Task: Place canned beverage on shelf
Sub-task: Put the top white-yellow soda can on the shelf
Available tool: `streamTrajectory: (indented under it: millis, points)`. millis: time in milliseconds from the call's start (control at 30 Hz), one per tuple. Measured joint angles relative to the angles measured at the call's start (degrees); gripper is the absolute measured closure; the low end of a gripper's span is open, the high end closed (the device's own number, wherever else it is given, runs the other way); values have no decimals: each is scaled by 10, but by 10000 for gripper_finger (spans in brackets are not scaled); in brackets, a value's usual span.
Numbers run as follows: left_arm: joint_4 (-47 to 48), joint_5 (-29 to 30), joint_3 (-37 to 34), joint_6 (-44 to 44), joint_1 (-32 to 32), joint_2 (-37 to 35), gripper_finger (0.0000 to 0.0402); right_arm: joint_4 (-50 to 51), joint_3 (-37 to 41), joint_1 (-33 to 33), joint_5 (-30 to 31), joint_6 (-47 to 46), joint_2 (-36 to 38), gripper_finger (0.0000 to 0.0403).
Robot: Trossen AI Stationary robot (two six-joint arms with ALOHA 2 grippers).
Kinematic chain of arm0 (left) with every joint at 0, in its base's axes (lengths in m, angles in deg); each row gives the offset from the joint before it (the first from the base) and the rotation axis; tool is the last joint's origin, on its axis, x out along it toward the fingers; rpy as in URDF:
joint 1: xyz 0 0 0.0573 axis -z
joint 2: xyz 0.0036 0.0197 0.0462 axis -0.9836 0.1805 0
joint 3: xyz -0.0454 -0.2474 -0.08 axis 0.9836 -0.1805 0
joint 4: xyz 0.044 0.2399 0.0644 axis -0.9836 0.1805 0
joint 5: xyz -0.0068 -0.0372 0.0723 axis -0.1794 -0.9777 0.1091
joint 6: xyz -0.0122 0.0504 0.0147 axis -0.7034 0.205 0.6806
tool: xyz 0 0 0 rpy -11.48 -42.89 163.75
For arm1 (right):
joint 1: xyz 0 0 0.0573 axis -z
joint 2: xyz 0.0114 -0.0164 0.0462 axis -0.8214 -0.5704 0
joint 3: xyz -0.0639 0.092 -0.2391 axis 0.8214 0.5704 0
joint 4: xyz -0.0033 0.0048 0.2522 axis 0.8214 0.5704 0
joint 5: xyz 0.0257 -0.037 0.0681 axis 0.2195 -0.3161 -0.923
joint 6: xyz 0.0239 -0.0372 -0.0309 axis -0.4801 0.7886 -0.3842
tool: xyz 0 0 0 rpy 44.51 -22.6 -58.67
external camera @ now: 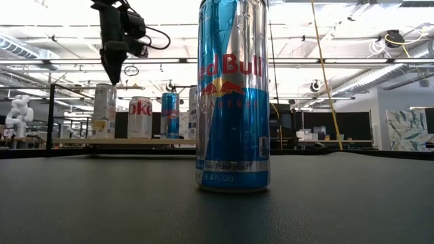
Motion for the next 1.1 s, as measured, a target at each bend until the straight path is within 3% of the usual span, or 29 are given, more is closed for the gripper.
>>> streamTrajectory:
  millis: [233,633,800,1100]
  points:
    - [3,37,12,-15,-1,0,108,0,0,0,0,-1,0,403]
    - [14,37,6,-65,-18,0,108,0,0,0,0,-2,0,403]
    - [13,0,-8,-71,-27,0,108,0,0,0,0,-2,0,403]
    - [-7,17,-33,-76,-37,-1,108,0,0,0,0,-2,0,403]
